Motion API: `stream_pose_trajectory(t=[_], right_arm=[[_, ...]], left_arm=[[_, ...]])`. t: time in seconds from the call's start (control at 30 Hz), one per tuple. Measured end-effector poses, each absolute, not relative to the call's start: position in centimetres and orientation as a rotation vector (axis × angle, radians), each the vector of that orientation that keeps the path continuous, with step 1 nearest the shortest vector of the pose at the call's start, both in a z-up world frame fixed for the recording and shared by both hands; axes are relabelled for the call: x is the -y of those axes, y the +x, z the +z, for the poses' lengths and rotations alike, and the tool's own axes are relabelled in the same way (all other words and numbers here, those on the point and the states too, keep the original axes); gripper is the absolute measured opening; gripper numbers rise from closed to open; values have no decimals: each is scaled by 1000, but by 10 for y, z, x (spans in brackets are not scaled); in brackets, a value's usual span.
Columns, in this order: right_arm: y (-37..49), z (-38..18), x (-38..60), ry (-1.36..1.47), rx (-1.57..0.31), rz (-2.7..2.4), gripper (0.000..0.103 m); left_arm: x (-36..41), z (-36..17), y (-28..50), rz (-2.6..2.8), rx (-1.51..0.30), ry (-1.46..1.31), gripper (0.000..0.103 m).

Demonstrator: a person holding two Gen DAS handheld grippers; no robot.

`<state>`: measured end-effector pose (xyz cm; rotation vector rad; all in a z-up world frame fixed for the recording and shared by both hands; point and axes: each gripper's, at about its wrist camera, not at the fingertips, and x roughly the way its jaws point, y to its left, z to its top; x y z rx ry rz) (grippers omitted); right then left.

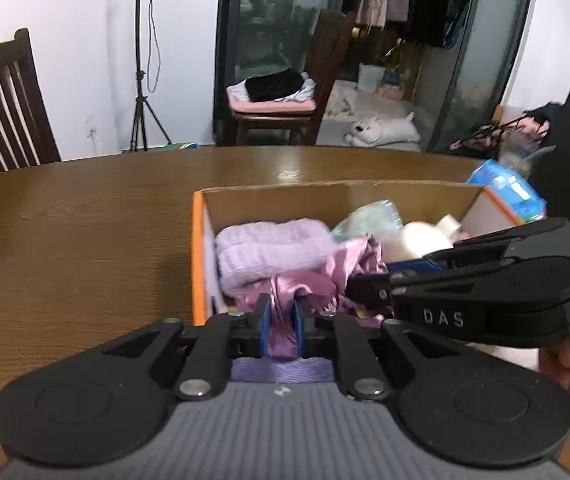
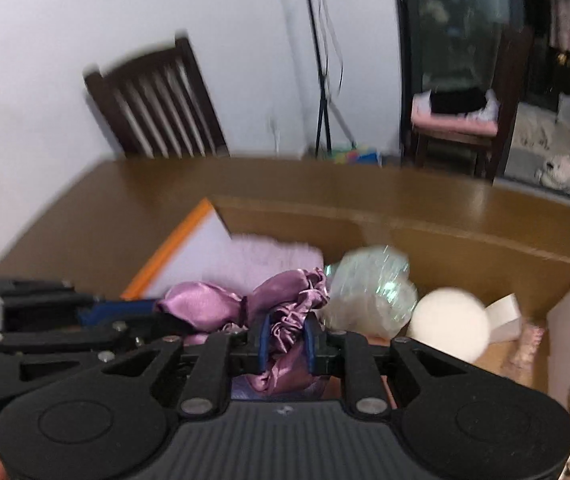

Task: Organize soft objects
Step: 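Carry the scrunchies into the box and open both tools, then move both tools back toward the light-blue fluffy plush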

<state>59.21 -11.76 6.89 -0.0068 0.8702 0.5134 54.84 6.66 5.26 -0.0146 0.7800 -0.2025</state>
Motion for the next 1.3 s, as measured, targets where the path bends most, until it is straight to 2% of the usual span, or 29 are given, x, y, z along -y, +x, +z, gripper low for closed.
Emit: stream_pose_trajectory(t=[0.1,0.13,0.2,0.3,0.47,0.63,0.8,0.93,1.3], right_arm=[[599,56,112,-33,-926,505,28],[602,54,110,-34,-926,492,31],[600,53,111,-6,-908,505,33],[591,58,122,24,-897,511,44],[562,102,149,22,-817,506,45],[510,153,194,-4,-713,482,53],[434,182,256,-13,-605,444,59],[377,185,307,25,-547,404,64],[295,149,350,67,-483,375,65]], left_arm=[[-73,48,549,-204,-766,-41,36],[-76,48,549,-221,-767,-69,37],[-79,51,548,-209,-760,-84,39],[-79,65,537,-205,-736,-83,40],[-82,109,501,-204,-671,-80,41],[-80,143,436,-220,-594,-62,57],[-78,147,361,-211,-529,-39,65],[-69,141,315,-199,-494,-35,71],[-46,110,234,-141,-402,-40,73]])
